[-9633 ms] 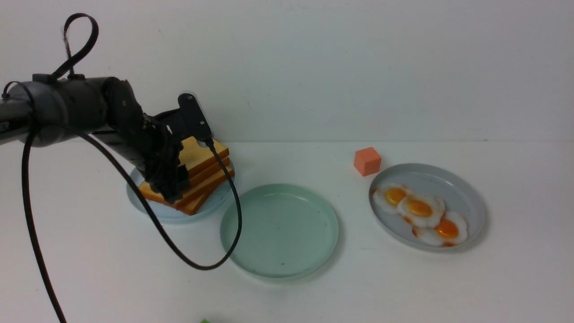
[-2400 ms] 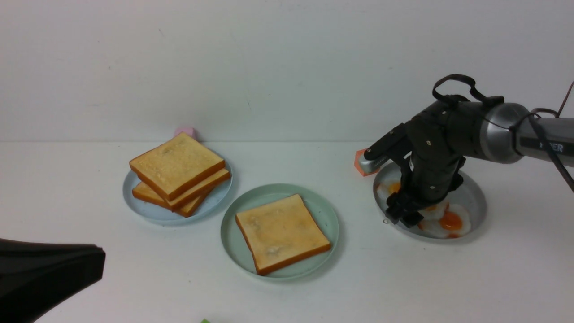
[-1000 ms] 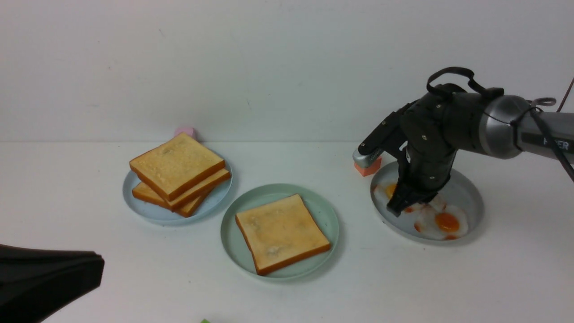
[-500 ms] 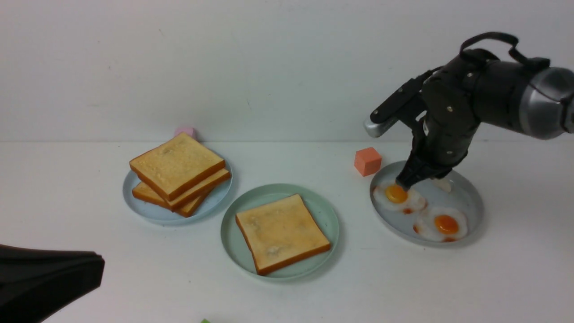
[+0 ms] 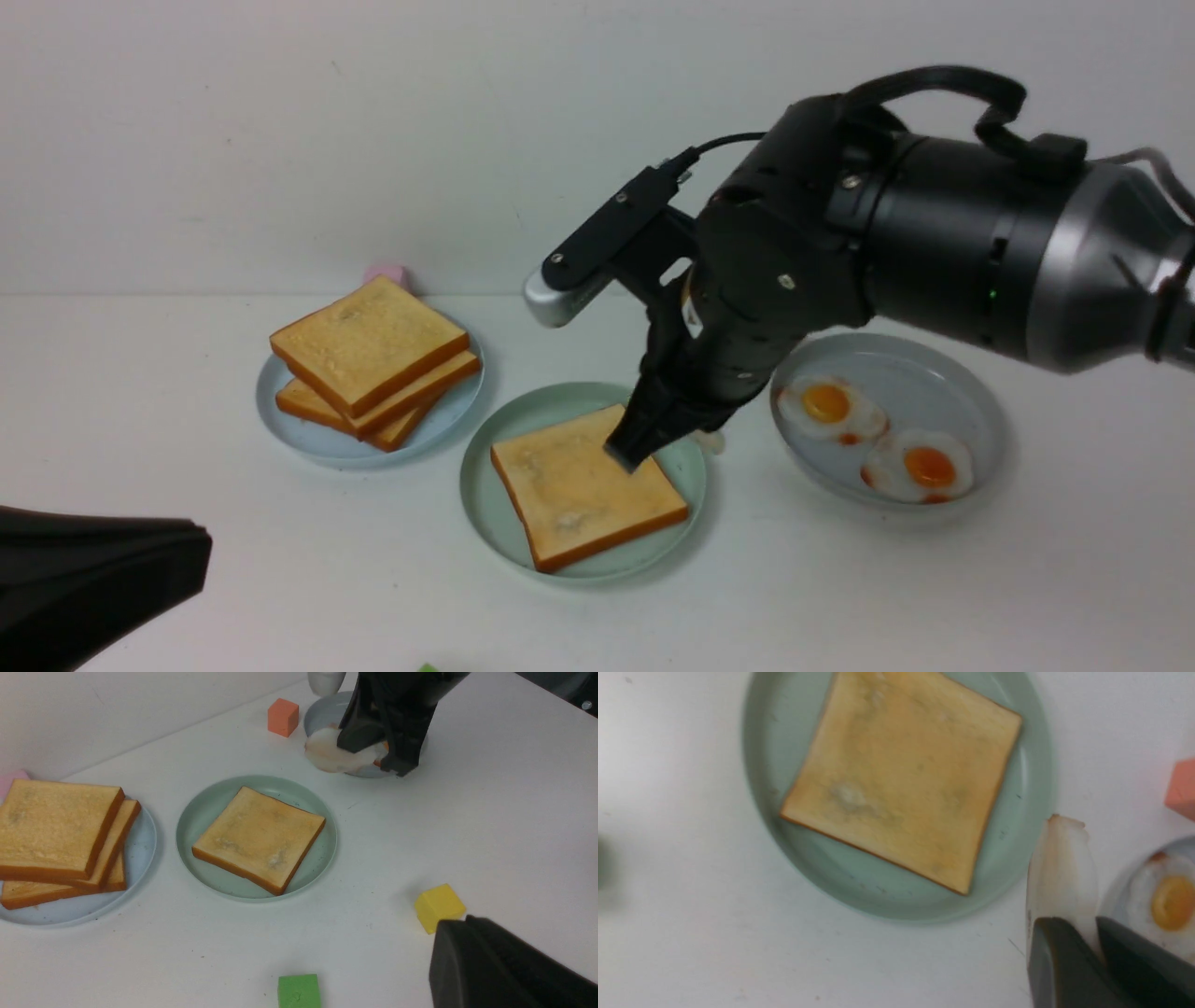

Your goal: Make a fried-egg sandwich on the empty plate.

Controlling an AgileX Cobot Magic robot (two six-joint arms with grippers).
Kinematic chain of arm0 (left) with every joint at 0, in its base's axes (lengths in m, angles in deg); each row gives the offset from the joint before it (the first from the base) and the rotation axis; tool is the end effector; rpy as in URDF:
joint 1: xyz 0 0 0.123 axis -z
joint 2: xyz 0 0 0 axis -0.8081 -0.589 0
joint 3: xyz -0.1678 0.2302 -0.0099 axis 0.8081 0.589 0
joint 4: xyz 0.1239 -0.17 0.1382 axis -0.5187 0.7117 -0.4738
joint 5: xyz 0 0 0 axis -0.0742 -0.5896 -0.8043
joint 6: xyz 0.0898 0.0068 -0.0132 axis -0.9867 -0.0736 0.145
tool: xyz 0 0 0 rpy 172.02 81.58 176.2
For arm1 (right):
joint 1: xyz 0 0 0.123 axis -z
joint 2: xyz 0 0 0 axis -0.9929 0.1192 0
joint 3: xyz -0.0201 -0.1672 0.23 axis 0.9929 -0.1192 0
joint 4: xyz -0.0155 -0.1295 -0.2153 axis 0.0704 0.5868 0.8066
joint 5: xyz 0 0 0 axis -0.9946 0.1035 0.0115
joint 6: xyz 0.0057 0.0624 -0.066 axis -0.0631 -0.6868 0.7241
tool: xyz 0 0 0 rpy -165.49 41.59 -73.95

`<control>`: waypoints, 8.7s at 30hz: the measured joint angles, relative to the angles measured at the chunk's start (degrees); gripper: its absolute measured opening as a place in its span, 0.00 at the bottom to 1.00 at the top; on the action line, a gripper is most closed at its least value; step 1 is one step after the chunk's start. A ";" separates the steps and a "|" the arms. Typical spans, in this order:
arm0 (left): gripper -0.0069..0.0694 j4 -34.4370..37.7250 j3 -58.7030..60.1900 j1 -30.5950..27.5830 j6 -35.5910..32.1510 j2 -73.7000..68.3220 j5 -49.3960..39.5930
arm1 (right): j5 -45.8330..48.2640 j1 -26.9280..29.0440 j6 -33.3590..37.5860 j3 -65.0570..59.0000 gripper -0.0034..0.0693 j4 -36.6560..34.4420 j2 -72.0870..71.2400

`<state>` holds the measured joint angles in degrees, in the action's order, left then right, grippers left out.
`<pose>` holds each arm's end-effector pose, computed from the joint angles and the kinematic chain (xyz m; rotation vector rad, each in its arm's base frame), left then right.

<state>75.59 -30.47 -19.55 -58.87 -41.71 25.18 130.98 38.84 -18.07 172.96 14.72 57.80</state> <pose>0.0738 -0.0627 0.3623 0.6436 1.9258 -0.5110 0.2983 0.2642 0.2836 -1.0959 2.3566 -0.0618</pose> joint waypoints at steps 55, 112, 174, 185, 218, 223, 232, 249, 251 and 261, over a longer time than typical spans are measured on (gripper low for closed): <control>0.14 1.27 0.00 0.00 0.05 0.00 -0.95 | -12.71 -0.79 -1.34 3.69 0.75 -1.36 14.47; 0.37 -3.09 -39.99 -24.11 -16.46 -77.37 6.72 | 15.70 -0.79 -7.35 -20.12 0.05 -10.98 -59.32; 0.13 -8.97 -26.79 0.19 -21.70 -70.56 15.10 | 19.00 -0.79 -10.34 -20.12 0.08 -8.92 -65.32; 0.13 -10.17 -26.79 0.65 -22.30 -73.76 15.12 | 19.28 -0.79 -10.34 -20.12 0.08 -8.98 -65.70; 0.24 2.84 -26.54 0.65 -17.43 -48.15 11.04 | 19.18 -0.79 -10.34 -20.12 0.10 -9.03 -65.70; 0.07 3.88 -21.22 0.65 -14.03 -28.46 11.66 | 19.18 -0.79 -10.34 -20.12 0.10 -9.03 -65.70; 0.07 4.49 8.25 0.65 -6.99 9.20 23.11 | 19.43 -0.79 -10.34 -20.12 0.10 -9.04 -65.70; 0.07 7.66 37.70 0.65 3.01 32.27 31.55 | 19.43 -0.79 -11.85 -20.12 0.11 -10.99 -65.70; 0.07 7.66 39.05 0.65 3.07 32.27 31.02 | 19.43 -0.79 -11.85 -20.12 0.12 -10.99 -65.70; 0.07 7.66 42.94 0.65 3.10 32.27 29.27 | 19.25 5.69 -11.85 -25.66 0.13 -12.05 -68.04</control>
<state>83.25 12.48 -18.90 -55.77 -9.44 54.45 150.24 44.53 -29.92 147.30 2.66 -10.24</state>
